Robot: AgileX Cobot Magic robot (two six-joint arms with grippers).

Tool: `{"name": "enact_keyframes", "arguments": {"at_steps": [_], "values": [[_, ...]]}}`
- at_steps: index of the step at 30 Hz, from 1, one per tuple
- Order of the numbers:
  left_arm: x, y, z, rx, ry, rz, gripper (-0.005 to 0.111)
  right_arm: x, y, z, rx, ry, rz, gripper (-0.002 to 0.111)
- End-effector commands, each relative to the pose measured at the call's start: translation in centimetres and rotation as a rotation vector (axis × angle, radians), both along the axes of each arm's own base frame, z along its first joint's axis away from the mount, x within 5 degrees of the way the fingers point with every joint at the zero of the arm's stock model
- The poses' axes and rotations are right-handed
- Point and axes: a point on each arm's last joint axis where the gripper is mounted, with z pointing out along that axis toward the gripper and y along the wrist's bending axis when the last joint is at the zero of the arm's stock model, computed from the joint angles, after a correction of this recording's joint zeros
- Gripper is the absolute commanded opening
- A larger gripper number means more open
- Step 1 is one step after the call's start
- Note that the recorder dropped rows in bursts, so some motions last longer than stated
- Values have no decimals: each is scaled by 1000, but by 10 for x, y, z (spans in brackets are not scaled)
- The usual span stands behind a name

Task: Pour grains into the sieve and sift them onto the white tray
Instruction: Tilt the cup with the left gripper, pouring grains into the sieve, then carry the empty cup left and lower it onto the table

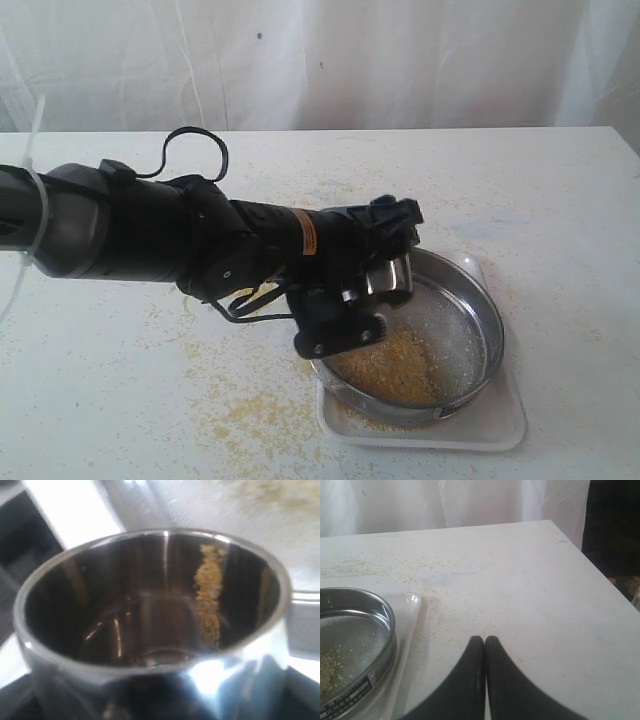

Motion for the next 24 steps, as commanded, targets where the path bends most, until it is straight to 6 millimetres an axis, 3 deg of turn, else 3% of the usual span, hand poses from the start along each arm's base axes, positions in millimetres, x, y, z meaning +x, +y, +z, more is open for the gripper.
{"name": "enact_keyframes", "arguments": {"at_steps": [1, 16, 19, 21, 24], "values": [[-2, 15, -20, 368, -8, -95, 0, 0, 0, 0, -1, -7, 8, 0], [25, -19, 13, -92, -70, 6, 0, 0, 0, 0, -1, -7, 8, 0], [23, -22, 16, -99, -53, 13, 0, 0, 0, 0, -1, -7, 8, 0], [23, -22, 22, -246, 6, 98, 0, 0, 0, 0, -1, -7, 8, 0], [26, -16, 40, -662, 98, 309, 0, 0, 0, 0, -1, -7, 8, 0]]}}
